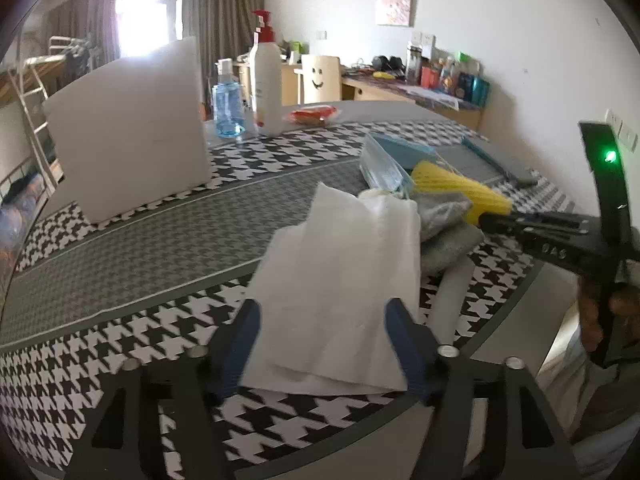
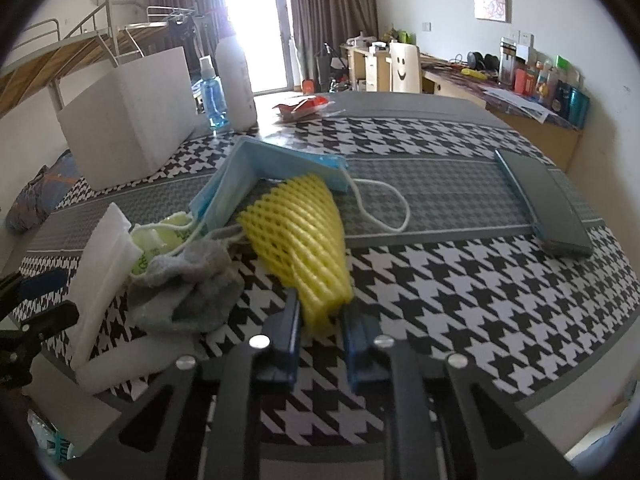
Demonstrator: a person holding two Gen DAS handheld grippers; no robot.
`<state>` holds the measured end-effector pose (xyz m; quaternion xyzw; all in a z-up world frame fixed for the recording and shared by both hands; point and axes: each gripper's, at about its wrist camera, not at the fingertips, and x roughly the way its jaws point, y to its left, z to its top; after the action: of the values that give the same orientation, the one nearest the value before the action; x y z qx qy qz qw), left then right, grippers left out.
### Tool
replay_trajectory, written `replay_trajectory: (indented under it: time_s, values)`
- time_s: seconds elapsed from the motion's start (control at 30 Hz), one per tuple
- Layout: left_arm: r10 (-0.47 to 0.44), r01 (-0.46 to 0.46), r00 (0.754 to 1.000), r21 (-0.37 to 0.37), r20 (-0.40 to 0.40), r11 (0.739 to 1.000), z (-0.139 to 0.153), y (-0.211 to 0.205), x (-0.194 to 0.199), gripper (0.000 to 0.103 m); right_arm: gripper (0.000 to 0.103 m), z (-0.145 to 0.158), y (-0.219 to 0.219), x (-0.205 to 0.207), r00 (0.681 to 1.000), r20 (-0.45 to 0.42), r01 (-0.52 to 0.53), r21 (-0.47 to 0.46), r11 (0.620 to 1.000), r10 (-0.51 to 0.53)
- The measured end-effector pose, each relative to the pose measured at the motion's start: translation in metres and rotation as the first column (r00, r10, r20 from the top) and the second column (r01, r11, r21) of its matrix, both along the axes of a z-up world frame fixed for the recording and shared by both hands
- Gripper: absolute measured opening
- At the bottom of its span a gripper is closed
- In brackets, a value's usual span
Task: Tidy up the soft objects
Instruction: 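Lift the white tissue with the left tool while the right tool grasps the yellow foam net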
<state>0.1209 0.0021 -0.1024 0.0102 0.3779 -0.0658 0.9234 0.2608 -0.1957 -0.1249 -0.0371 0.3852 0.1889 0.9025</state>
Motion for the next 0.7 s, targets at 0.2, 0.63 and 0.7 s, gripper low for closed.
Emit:
replay_trajectory:
  time_s: [0.2,0.63,0.7]
  values:
    - [-0.006,0.006,1.000,0.048,-0.012,0.999,-0.005,-0.011,0.008,0.076,0.021,0.003,-0.012,-0.009,1.000,0.010,0.025,0.009,1.000,-0.026]
    - [-0.004,0.006,0.999,0.031,-0.048,0.999,-0.011,-0.009,0.013,0.028,0.069,0.004,-0.024,-0.019,0.998,0.031,0.061,-0.021,0.998,-0.060]
    - [-0.009,0.010,0.999,0.031,-0.049,0.999,-0.011,-0.009,0.012,0.018,0.072,0.008,-0.026,-0.024,0.997,0.056,0.059,-0.028,0.998,-0.058]
